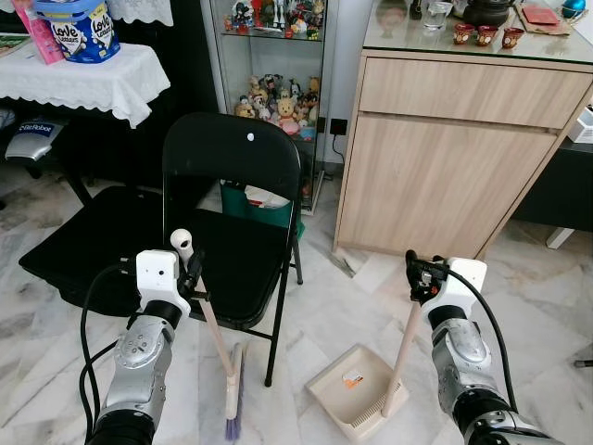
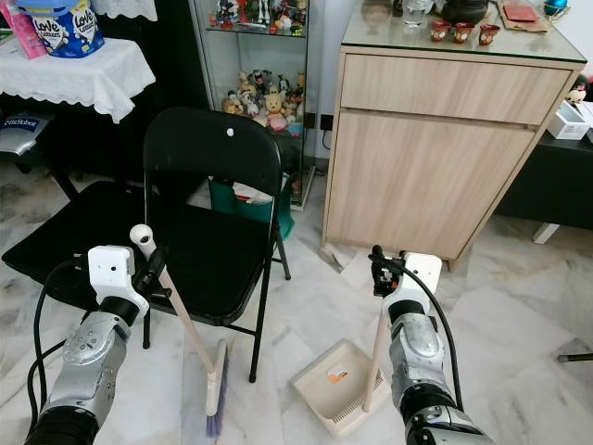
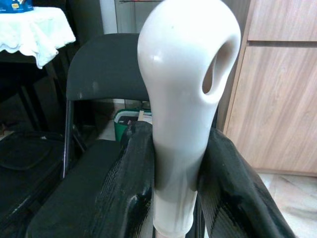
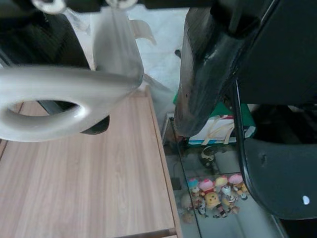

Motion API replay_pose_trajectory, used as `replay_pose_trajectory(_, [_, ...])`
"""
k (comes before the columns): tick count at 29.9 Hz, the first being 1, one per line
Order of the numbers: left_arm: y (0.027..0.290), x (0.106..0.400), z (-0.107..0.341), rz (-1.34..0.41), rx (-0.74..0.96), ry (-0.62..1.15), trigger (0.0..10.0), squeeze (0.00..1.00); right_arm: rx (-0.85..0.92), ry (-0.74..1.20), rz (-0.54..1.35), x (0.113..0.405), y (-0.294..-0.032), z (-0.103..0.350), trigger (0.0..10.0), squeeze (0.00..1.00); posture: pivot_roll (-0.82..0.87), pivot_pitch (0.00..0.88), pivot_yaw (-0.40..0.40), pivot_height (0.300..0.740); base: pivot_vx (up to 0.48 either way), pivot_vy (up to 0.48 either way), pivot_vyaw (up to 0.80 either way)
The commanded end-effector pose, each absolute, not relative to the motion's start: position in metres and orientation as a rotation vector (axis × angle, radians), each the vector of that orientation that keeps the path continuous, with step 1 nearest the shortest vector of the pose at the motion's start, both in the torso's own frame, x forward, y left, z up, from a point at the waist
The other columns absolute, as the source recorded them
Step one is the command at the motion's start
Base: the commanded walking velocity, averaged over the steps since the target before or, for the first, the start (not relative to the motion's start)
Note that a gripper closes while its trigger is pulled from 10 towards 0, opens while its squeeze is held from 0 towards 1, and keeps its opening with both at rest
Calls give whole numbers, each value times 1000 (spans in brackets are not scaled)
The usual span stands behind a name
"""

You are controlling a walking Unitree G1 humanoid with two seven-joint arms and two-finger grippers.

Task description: Sweep floor

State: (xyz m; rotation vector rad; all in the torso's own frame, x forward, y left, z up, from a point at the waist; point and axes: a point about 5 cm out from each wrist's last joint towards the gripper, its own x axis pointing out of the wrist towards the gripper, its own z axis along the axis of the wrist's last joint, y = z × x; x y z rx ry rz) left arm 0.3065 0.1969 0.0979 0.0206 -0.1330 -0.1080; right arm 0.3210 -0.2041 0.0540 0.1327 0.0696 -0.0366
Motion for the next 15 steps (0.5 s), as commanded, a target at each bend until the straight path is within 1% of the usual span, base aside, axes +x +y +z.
replay_pose_trajectory(1, [196,310,109,-123,38,-175,10000,0,147,67,-16,324,-203,57,10000,204,39,56,9,740,0,0,0])
replay_pose_trajectory(15, [194,310,109,-134,38,-167,10000,0,206,87,72,322,-201,54,10000,204,38,55,10,740,0,0,0])
